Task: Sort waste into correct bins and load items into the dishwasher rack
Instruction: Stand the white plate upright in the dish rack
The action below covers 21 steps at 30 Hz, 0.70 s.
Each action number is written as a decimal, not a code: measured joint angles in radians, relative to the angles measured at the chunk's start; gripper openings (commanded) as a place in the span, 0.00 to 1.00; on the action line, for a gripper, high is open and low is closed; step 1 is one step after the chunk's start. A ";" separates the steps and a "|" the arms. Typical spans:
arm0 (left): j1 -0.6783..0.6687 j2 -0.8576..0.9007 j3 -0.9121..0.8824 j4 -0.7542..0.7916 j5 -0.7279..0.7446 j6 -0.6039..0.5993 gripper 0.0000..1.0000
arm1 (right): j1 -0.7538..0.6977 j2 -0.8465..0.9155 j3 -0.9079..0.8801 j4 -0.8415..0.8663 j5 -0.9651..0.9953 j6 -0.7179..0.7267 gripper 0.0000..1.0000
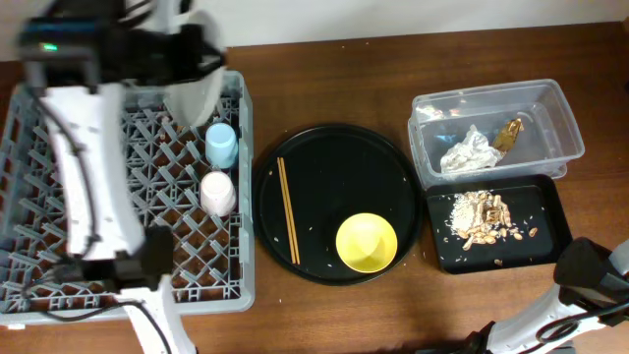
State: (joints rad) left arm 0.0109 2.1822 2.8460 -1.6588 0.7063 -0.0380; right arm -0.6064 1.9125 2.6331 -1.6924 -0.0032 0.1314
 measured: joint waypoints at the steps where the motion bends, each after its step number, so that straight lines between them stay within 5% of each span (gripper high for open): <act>1: 0.087 0.016 -0.019 -0.019 0.100 0.039 0.01 | 0.000 0.000 0.000 0.000 0.000 0.000 0.99; 5: 0.316 0.025 -0.222 -0.028 0.388 0.187 0.00 | 0.000 0.000 0.000 0.000 0.000 -0.001 0.99; 10: 0.347 0.037 -0.554 0.076 0.489 0.332 0.00 | 0.000 0.000 0.000 0.000 0.000 0.000 0.99; 21: 0.346 0.038 -0.694 0.290 0.388 0.357 0.03 | 0.000 0.000 0.000 0.000 0.000 0.000 0.99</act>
State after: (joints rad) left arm 0.3573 2.2200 2.1525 -1.3693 1.0943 0.3195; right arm -0.6067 1.9129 2.6328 -1.6924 -0.0036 0.1318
